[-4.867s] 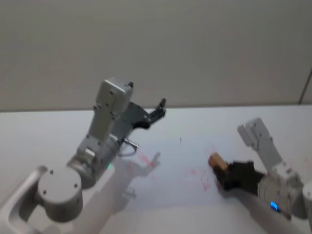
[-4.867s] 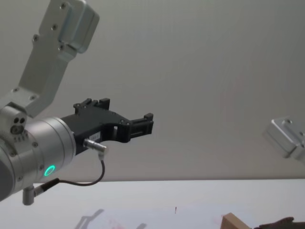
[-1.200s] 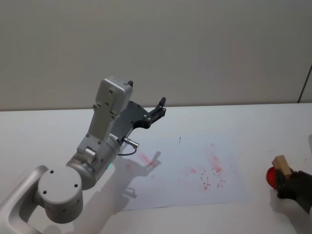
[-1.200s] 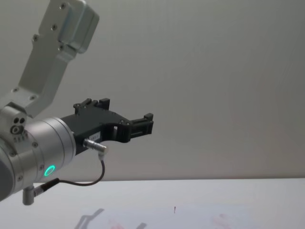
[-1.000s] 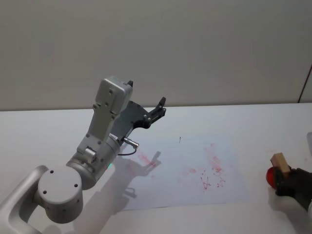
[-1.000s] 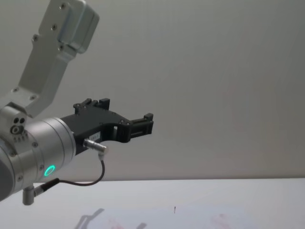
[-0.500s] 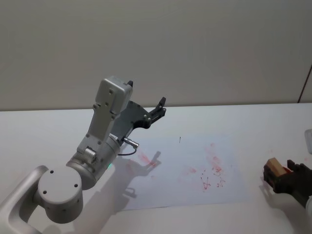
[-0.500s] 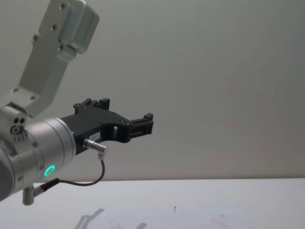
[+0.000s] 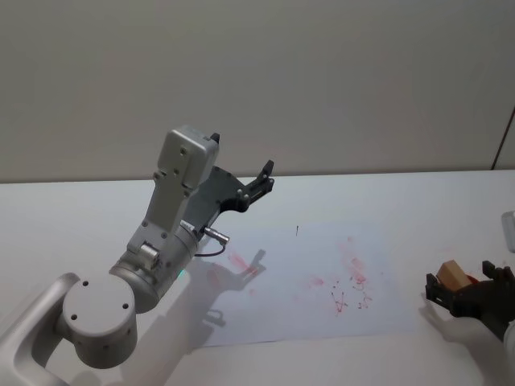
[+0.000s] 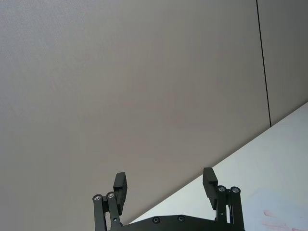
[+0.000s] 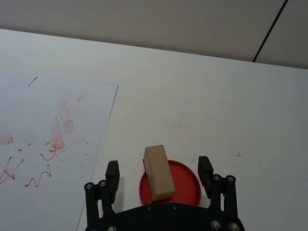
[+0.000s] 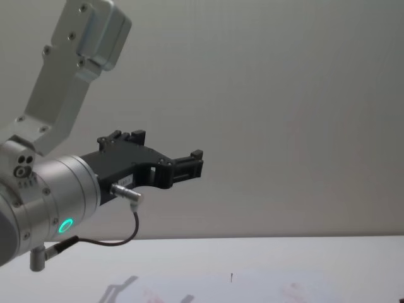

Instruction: Use the one hand to pick up the stamp and affix it onto the A4 paper.

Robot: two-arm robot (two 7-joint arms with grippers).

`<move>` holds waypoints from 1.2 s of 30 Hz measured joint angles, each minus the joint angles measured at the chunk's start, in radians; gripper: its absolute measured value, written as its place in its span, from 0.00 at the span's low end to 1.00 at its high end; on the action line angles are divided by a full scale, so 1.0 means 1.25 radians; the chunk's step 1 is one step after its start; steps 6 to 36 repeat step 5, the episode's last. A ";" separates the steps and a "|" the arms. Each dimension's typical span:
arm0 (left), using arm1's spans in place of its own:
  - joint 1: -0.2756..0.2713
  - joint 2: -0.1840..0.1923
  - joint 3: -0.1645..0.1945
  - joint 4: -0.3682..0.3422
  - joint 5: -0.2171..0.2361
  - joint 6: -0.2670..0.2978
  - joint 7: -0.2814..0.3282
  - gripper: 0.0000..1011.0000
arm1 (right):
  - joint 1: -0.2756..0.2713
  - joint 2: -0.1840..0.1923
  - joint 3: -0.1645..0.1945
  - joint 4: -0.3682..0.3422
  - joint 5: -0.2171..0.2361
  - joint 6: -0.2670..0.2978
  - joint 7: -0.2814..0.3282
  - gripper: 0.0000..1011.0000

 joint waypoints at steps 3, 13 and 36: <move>0.000 0.000 0.000 0.000 0.000 0.000 0.000 0.99 | 0.000 0.000 0.000 0.000 0.000 0.000 0.000 0.99; 0.000 0.000 0.000 0.000 0.000 0.000 0.000 0.99 | 0.001 0.000 0.000 0.000 0.000 0.000 0.000 0.99; 0.000 0.000 0.000 0.000 0.000 0.000 0.000 0.99 | 0.001 0.000 0.000 0.000 0.000 0.000 0.000 0.99</move>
